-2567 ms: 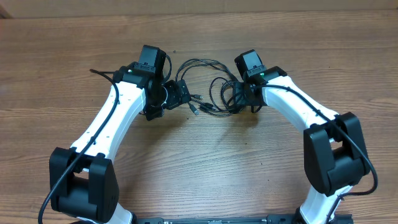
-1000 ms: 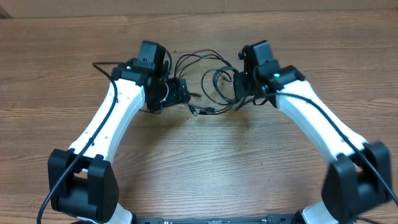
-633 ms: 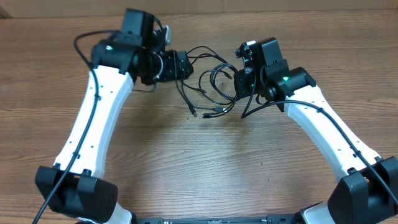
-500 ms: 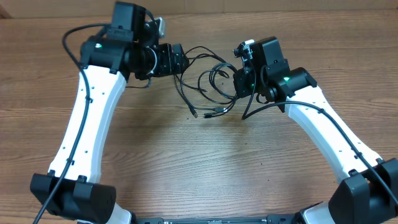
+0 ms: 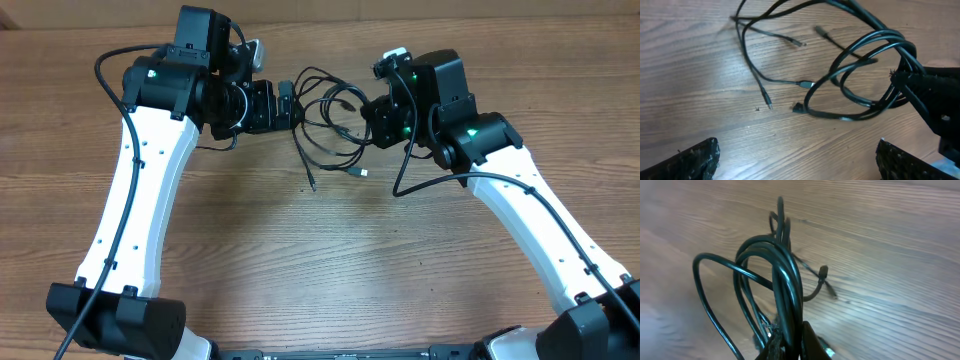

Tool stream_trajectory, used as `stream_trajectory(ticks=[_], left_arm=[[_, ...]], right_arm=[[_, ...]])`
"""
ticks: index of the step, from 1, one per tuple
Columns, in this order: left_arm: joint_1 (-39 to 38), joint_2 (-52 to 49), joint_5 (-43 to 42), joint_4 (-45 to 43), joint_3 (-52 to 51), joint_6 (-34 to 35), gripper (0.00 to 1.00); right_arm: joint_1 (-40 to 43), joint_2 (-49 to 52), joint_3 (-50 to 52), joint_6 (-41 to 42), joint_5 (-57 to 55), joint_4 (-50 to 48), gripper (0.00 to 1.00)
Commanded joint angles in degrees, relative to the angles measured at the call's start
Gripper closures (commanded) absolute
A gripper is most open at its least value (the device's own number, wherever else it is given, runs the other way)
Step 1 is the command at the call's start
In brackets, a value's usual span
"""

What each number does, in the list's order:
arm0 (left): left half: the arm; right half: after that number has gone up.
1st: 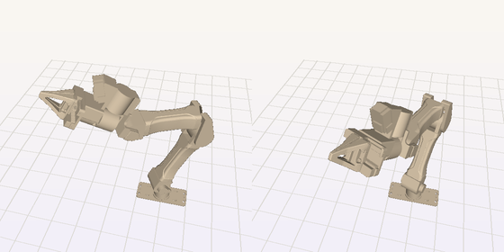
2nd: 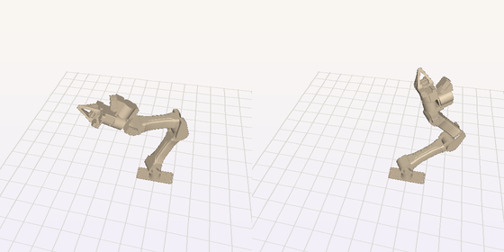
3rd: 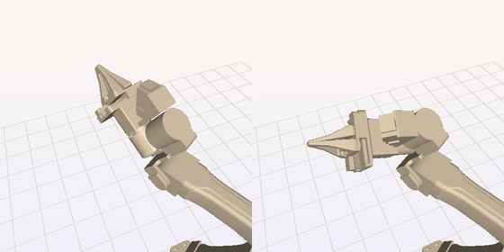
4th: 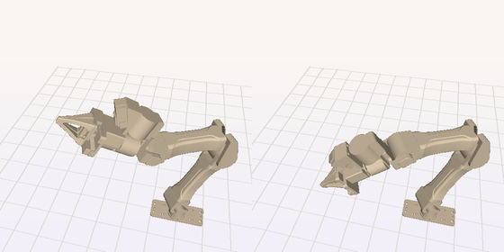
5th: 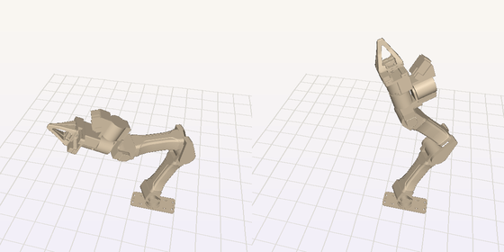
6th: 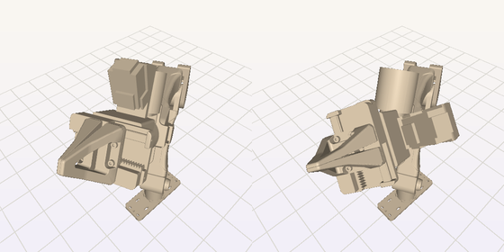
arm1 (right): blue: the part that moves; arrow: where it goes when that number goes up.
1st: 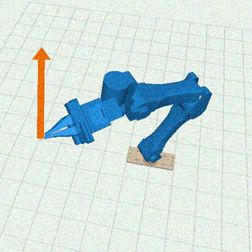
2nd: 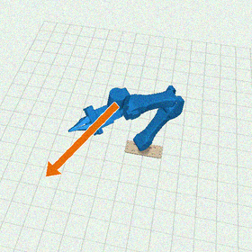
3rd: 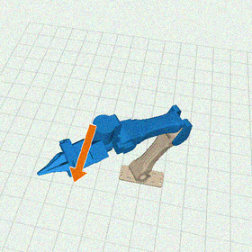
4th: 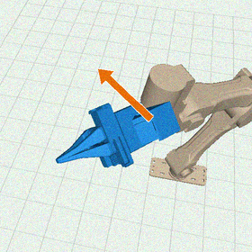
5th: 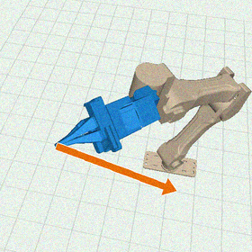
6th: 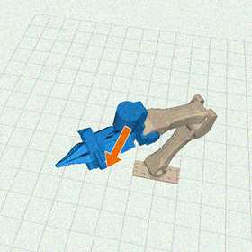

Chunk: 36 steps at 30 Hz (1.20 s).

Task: Untangle cables

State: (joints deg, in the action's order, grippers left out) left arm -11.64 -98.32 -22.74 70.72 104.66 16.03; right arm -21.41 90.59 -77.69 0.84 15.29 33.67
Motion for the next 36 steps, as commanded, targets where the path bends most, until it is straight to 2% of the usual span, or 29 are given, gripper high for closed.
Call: stream_trajectory(ticks=[1,4,9,16,19,28,30,31,33,34,35,36], left_arm=[[-0.76,0.92,-0.63,-0.31,1.20,-7.26,0.00],[-1.95,0.74,-0.11,-0.68,1.14,-12.79,0.00],[-3.08,-0.02,4.02,-0.48,1.03,-13.09,0.01],[-3.13,-0.79,3.87,-0.66,0.81,-13.11,0.20],[-3.17,-1.42,3.85,-0.66,0.46,-13.09,0.31],[-3.58,-3.26,3.63,-0.70,0.42,-13.05,0.32],[-3.72,-3.69,3.65,-0.70,0.42,-13.07,0.34],[-3.74,-4.04,3.65,-0.74,0.42,-13.07,0.42],[-3.82,-4.37,3.63,-0.74,0.42,-13.07,0.68],[-3.82,-4.48,3.61,-0.68,0.42,-13.03,0.91],[-3.82,-4.55,3.61,-0.61,0.42,-12.66,0.96],[-3.80,-4.52,3.61,-0.50,0.42,-11.50,0.96]], right_arm=[[0.26,-2.62,-1.60,2.45,8.39,-1.25,0.96],[0.26,-2.62,-1.60,2.93,14.27,-3.30,0.96],[0.28,-2.62,-1.60,5.01,14.40,-4.26,0.96],[0.28,-2.67,-1.60,5.22,14.47,-4.24,0.96],[0.28,-2.73,-1.60,5.40,16.37,-4.76,0.96],[0.28,-2.73,-1.60,6.69,20.04,-5.38,0.96],[0.28,-2.73,-1.60,6.69,20.90,-5.35,0.96],[0.28,-2.73,-1.60,6.69,20.87,-5.31,0.96],[0.28,-2.73,-1.60,6.69,20.85,-5.31,0.96],[0.28,-2.73,-1.60,6.69,20.85,-5.33,0.96],[0.28,-2.73,-1.60,6.69,20.83,-5.33,0.96],[0.28,-2.73,-1.60,6.67,20.81,-5.33,0.96]])
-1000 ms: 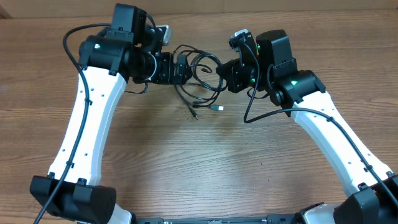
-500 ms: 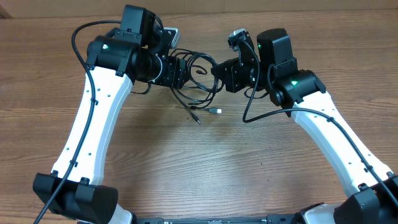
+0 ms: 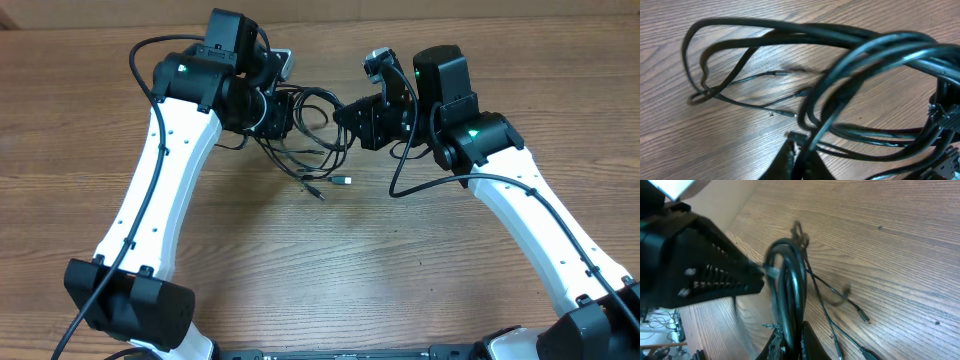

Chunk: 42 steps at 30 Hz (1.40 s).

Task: Untangle cables

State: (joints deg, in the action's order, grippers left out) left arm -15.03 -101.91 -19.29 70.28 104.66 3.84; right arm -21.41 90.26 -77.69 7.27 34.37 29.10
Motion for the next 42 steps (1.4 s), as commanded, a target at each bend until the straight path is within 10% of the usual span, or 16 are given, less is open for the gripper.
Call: stream_trajectory(ticks=[1,10,20,42], left_arm=[[-0.42,-0.94,0.13,-0.07,0.42,1.33,0.96],[-0.33,-0.92,0.48,2.08,0.44,4.52,0.96],[-0.33,2.03,18.62,8.17,0.46,25.83,0.96],[-0.35,19.82,19.89,5.53,0.46,34.75,0.94]], right_arm=[[0.28,-2.40,-1.57,0.24,1.70,-0.74,0.96],[0.28,-2.40,-1.57,0.46,-1.31,0.79,0.96],[0.28,-2.38,-1.57,3.28,-12.39,1.95,0.96],[0.28,-2.38,-1.49,3.23,-19.37,4.35,0.96]])
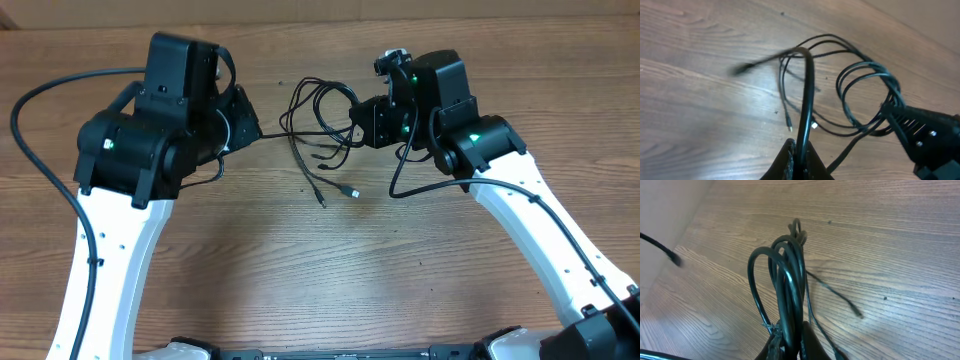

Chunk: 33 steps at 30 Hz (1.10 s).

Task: Untangle cables

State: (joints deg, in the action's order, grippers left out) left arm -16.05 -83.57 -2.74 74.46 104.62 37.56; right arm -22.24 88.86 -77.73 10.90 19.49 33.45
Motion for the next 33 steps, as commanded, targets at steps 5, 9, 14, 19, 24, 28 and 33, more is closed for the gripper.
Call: stream_trajectory(ticks=[5,9,14,19,24,28,33], left_arm=[[0.66,0.70,3.32,3.15,0.50,0.98,0.70],[0.66,0.66,3.32,3.28,0.50,0.57,0.57],[0.66,0.66,3.32,3.23,0.50,0.22,0.52],[0.66,0.63,3.32,3.04,0.50,-1.36,0.44],[0.66,0.63,3.32,2.47,0.50,-1.57,0.44],[0.66,0.63,0.11,0.00,0.50,-1.60,0.44],[0.66,0.63,-3.45,-2.19,0.50,-1.62,0.41]], right_arm=[[1.11,-0.98,-1.44,-0.39,-4.46,-0.33,0.96],[1.11,-0.98,-1.44,-0.39,-4.44,-0.44,0.96],[1.11,-0.98,-1.44,-0.44,-1.03,-1.11,0.96],[1.11,-0.98,-1.44,-0.44,8.63,-5.70,0.96],[1.11,-0.98,-1.44,-0.39,19.02,-11.45,0.96],[1.11,-0.98,-1.44,1.55,24.33,-14.08,0.96],[1.18,-0.98,-1.44,6.43,29.62,-18.08,0.96]])
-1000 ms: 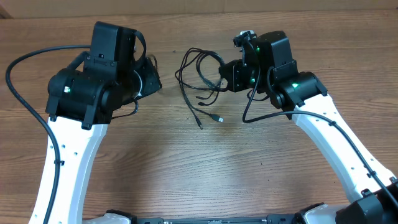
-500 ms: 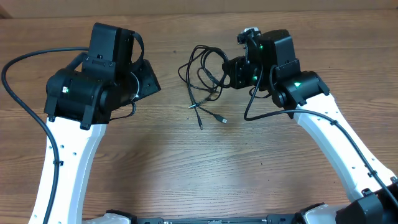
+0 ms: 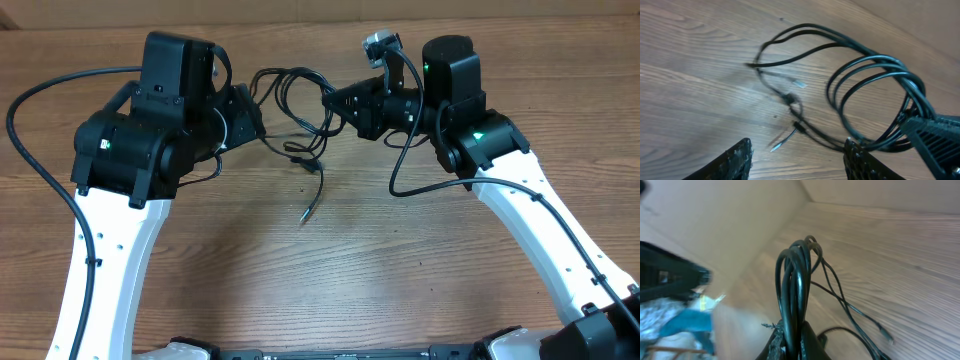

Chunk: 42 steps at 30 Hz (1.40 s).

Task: Untangle cables

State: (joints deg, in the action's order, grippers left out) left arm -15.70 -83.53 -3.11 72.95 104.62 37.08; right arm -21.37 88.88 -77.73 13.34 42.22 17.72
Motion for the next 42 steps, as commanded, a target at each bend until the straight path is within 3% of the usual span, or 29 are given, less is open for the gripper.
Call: stream_trajectory(ticks=[1,6,9,27,38,41,42], left_arm=[[0.31,0.59,-3.34,-0.79,0.50,-1.20,0.42],[0.31,0.59,-6.08,-1.25,0.50,-3.72,0.52],[0.31,0.59,-6.14,-1.49,0.50,-3.87,0.52],[0.28,0.59,-9.42,-5.97,0.50,-3.85,0.55],[0.31,0.28,-15.23,-6.23,0.48,-5.40,0.66],[0.31,0.28,-16.72,-6.71,0.48,-5.42,0.64],[0.31,0.28,-17.38,-6.97,0.48,-5.44,0.58]], right_arm=[[0.42,-1.01,-1.44,5.25,8.13,-3.32,0.96],[2.05,-1.01,-1.44,13.00,15.61,-9.44,0.96],[2.71,-1.01,-1.44,15.43,19.41,-11.65,0.96],[2.69,-1.01,-1.44,17.11,25.46,-12.72,0.96],[3.30,-1.01,-1.44,16.87,25.40,-12.70,0.96],[3.72,-1.01,-1.44,16.87,25.42,-12.68,0.96],[3.89,-1.01,-1.44,16.87,25.40,-12.50,0.96]])
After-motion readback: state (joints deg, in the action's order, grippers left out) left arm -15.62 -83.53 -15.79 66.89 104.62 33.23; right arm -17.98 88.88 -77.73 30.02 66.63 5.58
